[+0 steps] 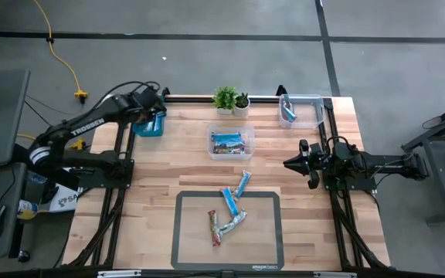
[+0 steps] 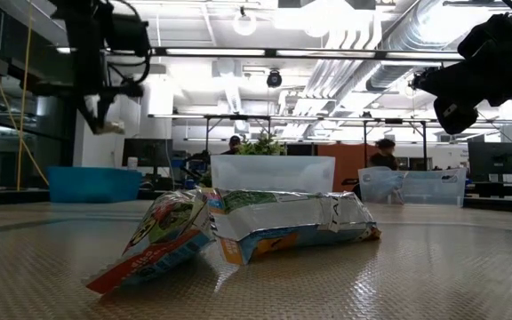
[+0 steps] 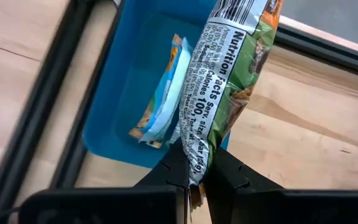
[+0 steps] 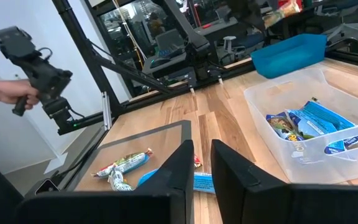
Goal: Pick and place Granola Bars by type
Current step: Put the orange granola bar in the blue bin
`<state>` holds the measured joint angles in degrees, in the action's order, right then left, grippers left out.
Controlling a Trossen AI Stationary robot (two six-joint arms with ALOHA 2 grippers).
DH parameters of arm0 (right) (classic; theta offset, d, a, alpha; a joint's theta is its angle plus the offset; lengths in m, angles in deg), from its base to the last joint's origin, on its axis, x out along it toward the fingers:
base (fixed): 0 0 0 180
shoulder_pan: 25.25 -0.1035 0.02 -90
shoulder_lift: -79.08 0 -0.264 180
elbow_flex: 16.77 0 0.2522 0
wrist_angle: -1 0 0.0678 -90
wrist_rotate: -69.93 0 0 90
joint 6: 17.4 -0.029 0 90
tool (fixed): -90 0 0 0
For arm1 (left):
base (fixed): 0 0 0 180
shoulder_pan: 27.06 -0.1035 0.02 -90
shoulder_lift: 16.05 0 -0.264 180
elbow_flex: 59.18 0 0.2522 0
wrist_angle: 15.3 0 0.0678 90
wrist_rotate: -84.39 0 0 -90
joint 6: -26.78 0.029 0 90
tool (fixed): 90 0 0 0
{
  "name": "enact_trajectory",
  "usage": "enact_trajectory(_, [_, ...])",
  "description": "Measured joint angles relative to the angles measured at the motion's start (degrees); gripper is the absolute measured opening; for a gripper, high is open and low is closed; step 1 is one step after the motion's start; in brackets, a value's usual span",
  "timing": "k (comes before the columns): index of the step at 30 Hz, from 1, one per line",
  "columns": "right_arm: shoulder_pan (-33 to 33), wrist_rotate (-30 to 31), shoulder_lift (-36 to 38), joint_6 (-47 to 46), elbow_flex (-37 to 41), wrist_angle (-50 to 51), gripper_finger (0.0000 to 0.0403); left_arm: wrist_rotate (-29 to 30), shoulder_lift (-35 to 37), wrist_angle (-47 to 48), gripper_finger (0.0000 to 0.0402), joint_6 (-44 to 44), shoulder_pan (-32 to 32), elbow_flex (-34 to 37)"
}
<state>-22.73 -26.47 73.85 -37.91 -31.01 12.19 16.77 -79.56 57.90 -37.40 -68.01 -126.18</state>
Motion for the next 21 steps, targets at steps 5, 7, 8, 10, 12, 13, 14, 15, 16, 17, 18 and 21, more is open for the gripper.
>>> enact_trajectory(5, [0.0,0.0,0.0,0.0,0.0,0.0,0.0035,-1.9,-0.6,-4.0,0.0021,1.2,-3.3,3.5])
enact_trajectory(7, [0.0,0.0,0.0,0.0,0.0,0.0,0.0035,-2.2,-1.5,-4.7,0.0021,2.2,-4.3,4.6])
enact_trajectory(8, [0.0,0.0,0.0,0.0,0.0,0.0,0.0035,-2.5,-1.9,-5.4,0.0021,3.1,-4.9,5.2])
enact_trajectory(10, [0.0,0.0,0.0,0.0,0.0,0.0,0.0036,-2.9,-2.9,-6.8,0.0021,4.3,-5.8,5.9])
enact_trajectory(12, [0.0,0.0,0.0,0.0,0.0,0.0,0.0038,-2.8,-4.2,-7.7,0.0021,4.9,-6.4,6.4])
enact_trajectory(13, [0.0,0.0,0.0,0.0,0.0,0.0,0.0039,-2.6,-5.0,-8.5,0.0021,5.5,-6.6,6.5])
enact_trajectory(14, [0.0,0.0,0.0,0.0,0.0,0.0,0.0039,-2.6,-5.7,-9.3,0.0021,5.9,-6.8,6.5])
enact_trajectory(15, [0.0,0.0,0.0,0.0,0.0,0.0,0.0039,-2.5,-6.4,-9.8,0.0021,6.4,-7.1,6.5])
enact_trajectory(16, [0.0,0.0,0.0,0.0,0.0,0.0,0.0039,-2.5,-7.2,-10.3,0.0021,7.1,-7.5,6.5])
enact_trajectory(17, [0.0,0.0,0.0,0.0,0.0,0.0,0.0038,-2.5,-7.9,-11.0,0.0021,7.6,-7.8,6.5])
enact_trajectory(18, [0.0,0.0,0.0,0.0,0.0,0.0,0.0038,-2.5,-8.7,-11.8,0.0021,8.2,-7.9,6.5])
enact_trajectory(21, [0.0,0.0,0.0,0.0,0.0,0.0,0.0035,-2.6,-11.4,-13.1,0.0021,8.8,-7.8,6.5])
